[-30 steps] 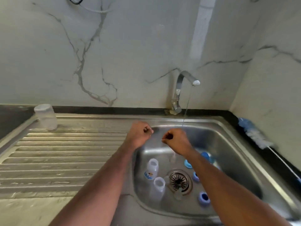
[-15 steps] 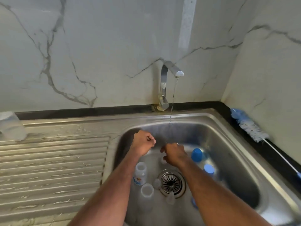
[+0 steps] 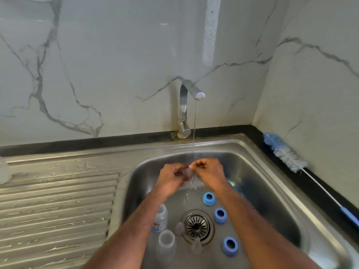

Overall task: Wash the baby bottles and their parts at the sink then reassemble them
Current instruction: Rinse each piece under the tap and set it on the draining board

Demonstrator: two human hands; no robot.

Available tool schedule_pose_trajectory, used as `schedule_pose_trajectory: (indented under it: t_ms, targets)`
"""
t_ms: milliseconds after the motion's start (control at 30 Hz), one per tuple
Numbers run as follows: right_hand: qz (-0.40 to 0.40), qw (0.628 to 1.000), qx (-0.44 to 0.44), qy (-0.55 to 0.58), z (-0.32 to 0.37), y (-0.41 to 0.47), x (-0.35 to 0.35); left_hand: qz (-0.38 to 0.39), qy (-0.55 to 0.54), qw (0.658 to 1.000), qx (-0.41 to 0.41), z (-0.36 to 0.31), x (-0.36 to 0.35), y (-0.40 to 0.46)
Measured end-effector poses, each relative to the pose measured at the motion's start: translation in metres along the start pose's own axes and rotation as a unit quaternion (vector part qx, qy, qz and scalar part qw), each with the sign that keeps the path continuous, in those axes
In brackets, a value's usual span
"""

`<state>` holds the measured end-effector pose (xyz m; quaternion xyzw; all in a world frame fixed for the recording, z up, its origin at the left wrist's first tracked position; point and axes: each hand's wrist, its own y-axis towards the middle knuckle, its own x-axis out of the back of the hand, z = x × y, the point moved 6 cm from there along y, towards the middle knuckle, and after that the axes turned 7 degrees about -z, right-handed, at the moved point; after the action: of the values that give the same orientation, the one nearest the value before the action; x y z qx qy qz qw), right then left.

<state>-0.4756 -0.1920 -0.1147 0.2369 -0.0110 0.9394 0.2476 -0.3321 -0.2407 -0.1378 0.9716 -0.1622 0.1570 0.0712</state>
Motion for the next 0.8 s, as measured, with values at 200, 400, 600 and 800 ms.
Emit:
schedule_pose_trajectory:
  t_ms: [200, 400, 600, 800]
  targets:
    - [0.115, 0.982, -0.026, 0.144, 0.006, -0.004, -0.01, 0.027, -0.187, 0.982, 0.03, -0.005, -0.003, -0.005]
    - [-0.005, 0.994, -0.007, 0.105, 0.009, 0.002, -0.021, -0.009, -0.157, 0.988, 0.009, -0.01, -0.002, -0.004]
    - [0.157, 0.953, -0.042, 0.256, 0.011, 0.006, -0.019, -0.007, -0.291, 0.948, 0.128, -0.003, 0.0, -0.007]
    - [-0.018, 0.994, -0.01, 0.108, 0.008, 0.008, -0.027, -0.023, -0.185, 0.979, 0.08, -0.004, -0.009, -0.006]
